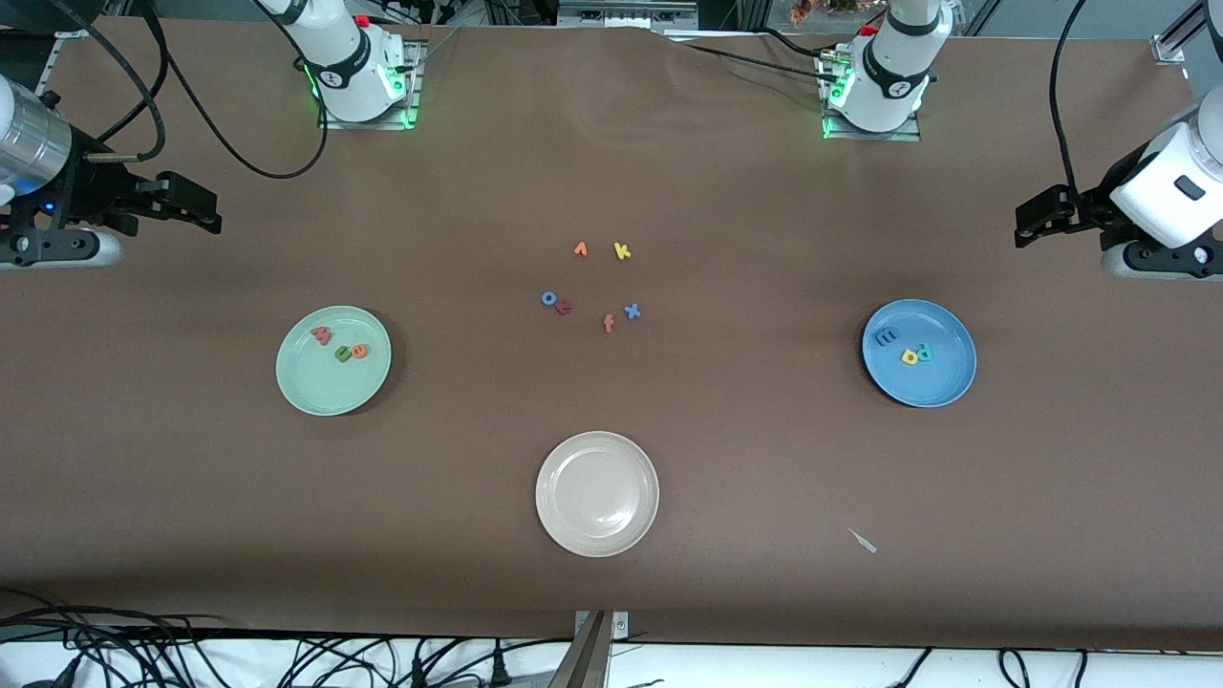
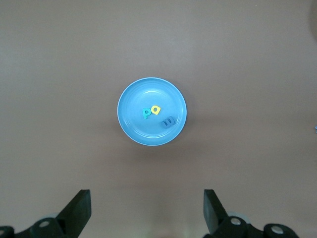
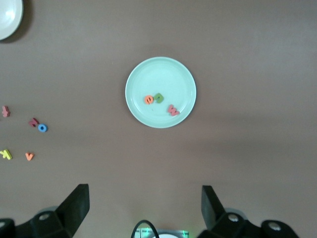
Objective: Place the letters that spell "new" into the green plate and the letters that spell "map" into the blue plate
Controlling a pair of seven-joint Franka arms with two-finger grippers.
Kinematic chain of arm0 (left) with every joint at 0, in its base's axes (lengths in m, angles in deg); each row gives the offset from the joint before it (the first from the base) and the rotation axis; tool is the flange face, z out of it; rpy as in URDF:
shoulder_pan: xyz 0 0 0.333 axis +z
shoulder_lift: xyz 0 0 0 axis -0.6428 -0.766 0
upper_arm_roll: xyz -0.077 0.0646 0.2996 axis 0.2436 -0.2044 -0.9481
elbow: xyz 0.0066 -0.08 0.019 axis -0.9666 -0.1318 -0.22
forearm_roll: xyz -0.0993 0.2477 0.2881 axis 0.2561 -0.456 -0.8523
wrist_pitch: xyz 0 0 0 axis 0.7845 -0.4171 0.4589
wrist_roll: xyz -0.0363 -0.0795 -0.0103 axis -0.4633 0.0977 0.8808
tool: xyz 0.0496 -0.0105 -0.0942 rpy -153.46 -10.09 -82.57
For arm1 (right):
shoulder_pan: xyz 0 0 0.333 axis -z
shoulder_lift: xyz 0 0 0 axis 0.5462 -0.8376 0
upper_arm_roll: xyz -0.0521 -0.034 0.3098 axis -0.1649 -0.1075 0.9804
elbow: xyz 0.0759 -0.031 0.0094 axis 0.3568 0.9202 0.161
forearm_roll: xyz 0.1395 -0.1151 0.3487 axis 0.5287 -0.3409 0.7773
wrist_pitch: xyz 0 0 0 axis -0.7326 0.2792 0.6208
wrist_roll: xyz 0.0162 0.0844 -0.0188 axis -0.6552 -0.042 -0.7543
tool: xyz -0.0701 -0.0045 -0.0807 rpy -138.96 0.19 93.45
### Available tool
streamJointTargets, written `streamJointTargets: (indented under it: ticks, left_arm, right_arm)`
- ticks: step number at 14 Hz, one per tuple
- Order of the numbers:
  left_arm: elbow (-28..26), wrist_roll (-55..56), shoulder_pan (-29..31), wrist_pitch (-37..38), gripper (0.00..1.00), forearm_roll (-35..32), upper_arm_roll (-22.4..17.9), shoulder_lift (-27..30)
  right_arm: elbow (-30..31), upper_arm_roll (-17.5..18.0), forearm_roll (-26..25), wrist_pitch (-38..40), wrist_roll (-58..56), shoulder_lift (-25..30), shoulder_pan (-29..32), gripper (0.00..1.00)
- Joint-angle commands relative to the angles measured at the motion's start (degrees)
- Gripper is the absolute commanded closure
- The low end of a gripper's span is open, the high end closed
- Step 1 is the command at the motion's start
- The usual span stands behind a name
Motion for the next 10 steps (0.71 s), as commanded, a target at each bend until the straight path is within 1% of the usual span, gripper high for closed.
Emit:
streamJointTargets:
  ticks: [1,10]
  left_arm:
    - [-0.23,-1.08,0.39,0.46,0.0,-0.92,0.35,0.37]
    - [-0.23,-1.08,0.39,0.46,0.0,-0.92,0.35,0.45]
  right_arm:
    - [-0.79,0.4,-0.98,-0.44,-0.33,-0.11,-0.04,0.0]
    - [-0.79,0.49,-0.8,-0.27,-0.68,-0.1,-0.12,0.0]
